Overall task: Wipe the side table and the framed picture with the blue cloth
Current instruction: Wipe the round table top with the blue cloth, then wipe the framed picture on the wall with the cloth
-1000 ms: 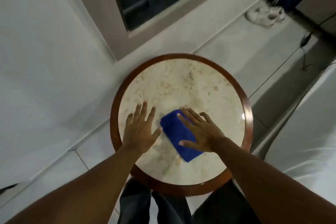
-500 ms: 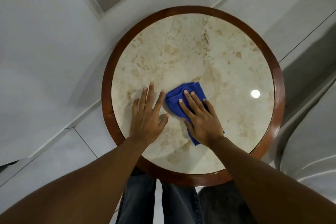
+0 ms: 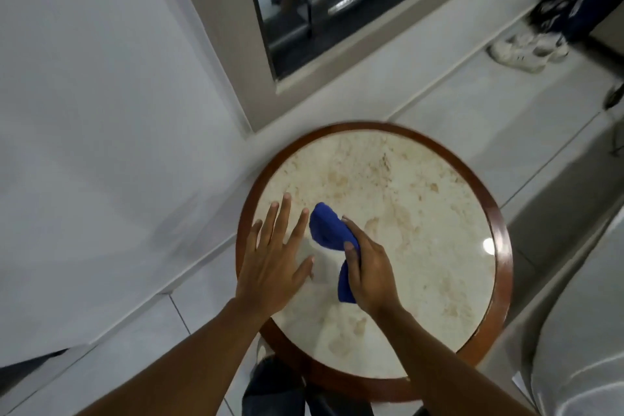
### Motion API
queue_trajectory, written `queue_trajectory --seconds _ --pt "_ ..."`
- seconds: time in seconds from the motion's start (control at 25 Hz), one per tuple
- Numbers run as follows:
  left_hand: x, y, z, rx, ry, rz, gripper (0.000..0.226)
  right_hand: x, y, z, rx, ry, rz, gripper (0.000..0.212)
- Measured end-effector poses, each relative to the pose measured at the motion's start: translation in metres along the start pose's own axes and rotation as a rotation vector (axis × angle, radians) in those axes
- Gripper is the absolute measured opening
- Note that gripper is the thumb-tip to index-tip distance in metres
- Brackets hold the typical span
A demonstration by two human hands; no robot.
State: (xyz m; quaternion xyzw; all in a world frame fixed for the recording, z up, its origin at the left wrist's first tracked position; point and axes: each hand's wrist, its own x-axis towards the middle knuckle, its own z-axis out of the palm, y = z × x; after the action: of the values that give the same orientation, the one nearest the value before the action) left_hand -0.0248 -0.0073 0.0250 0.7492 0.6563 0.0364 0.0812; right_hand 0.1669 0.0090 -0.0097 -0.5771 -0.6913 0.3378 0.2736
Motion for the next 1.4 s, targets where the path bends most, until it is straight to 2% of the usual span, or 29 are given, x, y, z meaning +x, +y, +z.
queue_trajectory --seconds 0.08,0.16,0.28,0.36,0.44,0.52,0.6,0.72,0.8,0.88,0.96,1.12,1.24,1.32,1.4 --pt "0.004 -0.004 -0.064 0.031 0.084 0.025 0.078 0.015 -0.062 -0.018 0.119 0.094 -0.010 0.043" --pt "0.013 -0.008 -0.141 0.062 0.203 0.044 0.075 0.038 -0.139 -0.040 0.276 0.257 -0.023 0.034" --pt "0.016 -0.021 -0.283 0.120 0.466 0.043 0.069 0.082 -0.290 -0.092 0.517 0.467 -0.135 0.029" --pt "0.013 -0.034 -0.384 0.222 0.652 0.057 0.072 0.109 -0.397 -0.135 0.607 0.589 -0.303 0.026" --pt "-0.002 -0.051 -0.492 0.327 0.812 0.034 0.085 0.129 -0.513 -0.185 0.712 0.674 -0.472 0.025" --pt "-0.023 -0.068 -0.590 0.416 0.948 -0.003 0.095 0.139 -0.619 -0.233 0.809 0.740 -0.649 0.028" --pt "-0.048 -0.086 -0.679 0.507 1.069 -0.030 0.095 0.139 -0.718 -0.273 0.888 0.808 -0.847 0.037" --pt "-0.091 -0.121 -0.787 0.636 1.218 -0.135 0.084 0.120 -0.850 -0.300 0.825 0.855 -1.086 0.049" --pt "-0.111 -0.147 -0.829 0.674 1.202 -0.264 0.079 0.110 -0.908 -0.292 0.582 0.863 -1.214 0.055" --pt "-0.124 -0.175 -0.847 0.665 1.112 -0.393 0.079 0.113 -0.943 -0.272 0.158 0.937 -1.217 0.057" --pt "-0.130 -0.199 -0.849 0.675 1.064 -0.465 0.081 0.125 -0.956 -0.252 -0.101 0.870 -1.148 0.059" --pt "-0.132 -0.230 -0.841 0.737 1.100 -0.411 0.082 0.150 -0.939 -0.222 -0.088 0.855 -1.116 0.081" --pt "-0.129 -0.241 -0.830 0.736 1.175 -0.353 0.082 0.156 -0.880 -0.168 -0.054 0.798 -1.114 0.091" --pt "-0.127 -0.245 -0.823 0.763 1.205 -0.344 0.084 0.149 -0.826 -0.126 -0.123 0.757 -1.054 0.098" --pt "-0.128 -0.247 -0.821 0.790 1.221 -0.333 0.085 0.142 -0.799 -0.110 -0.179 0.712 -0.996 0.101"
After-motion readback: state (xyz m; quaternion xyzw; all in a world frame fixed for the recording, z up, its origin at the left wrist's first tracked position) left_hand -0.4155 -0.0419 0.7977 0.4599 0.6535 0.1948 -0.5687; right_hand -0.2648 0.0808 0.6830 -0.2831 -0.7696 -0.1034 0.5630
